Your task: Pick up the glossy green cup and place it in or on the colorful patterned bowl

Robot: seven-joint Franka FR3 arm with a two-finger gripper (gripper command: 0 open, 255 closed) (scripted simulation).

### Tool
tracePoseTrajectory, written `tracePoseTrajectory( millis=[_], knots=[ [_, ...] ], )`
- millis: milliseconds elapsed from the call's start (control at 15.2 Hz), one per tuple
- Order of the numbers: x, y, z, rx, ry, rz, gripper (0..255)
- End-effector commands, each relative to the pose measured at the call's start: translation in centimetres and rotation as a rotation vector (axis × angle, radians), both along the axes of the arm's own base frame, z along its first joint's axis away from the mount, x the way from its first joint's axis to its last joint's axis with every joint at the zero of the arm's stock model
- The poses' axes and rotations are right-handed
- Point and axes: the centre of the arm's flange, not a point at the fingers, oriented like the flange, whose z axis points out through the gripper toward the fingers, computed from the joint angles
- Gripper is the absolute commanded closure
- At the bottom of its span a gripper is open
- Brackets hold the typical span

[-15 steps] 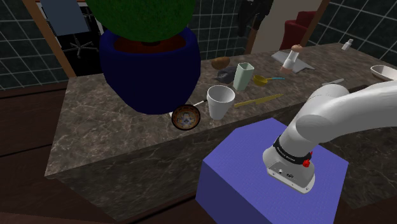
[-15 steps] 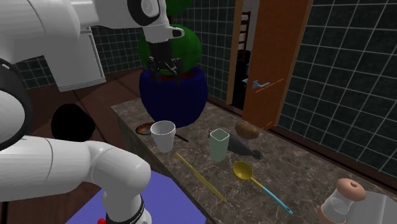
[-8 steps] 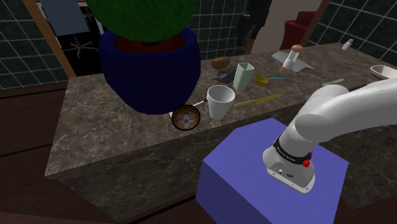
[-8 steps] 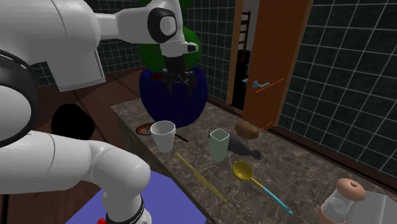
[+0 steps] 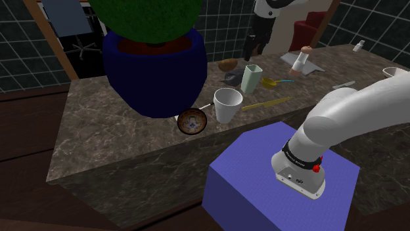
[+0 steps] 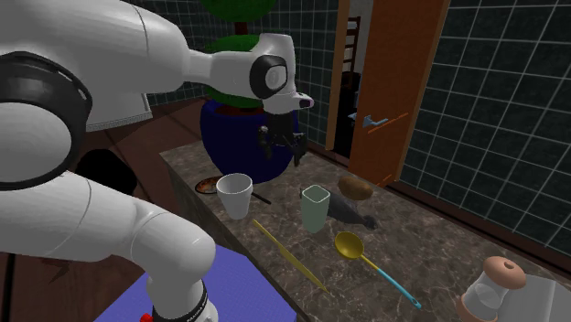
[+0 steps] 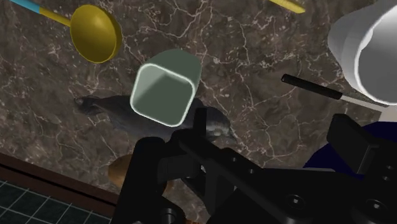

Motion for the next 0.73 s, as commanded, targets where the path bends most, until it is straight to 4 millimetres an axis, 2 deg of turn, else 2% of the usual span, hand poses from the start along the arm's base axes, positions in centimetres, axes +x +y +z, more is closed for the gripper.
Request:
tracePoseTrajectory(
  millis=[0,396,660],
  knots=[
    [0.8,-1.9,-1.9,0.003,0.011,-0.001,0],
    [2.6,-6.9,-7.9,0.016,0.046,-0.006,0],
    [2.6,-7.0,-10.0,0.016,0.046,-0.006,0]
  ],
)
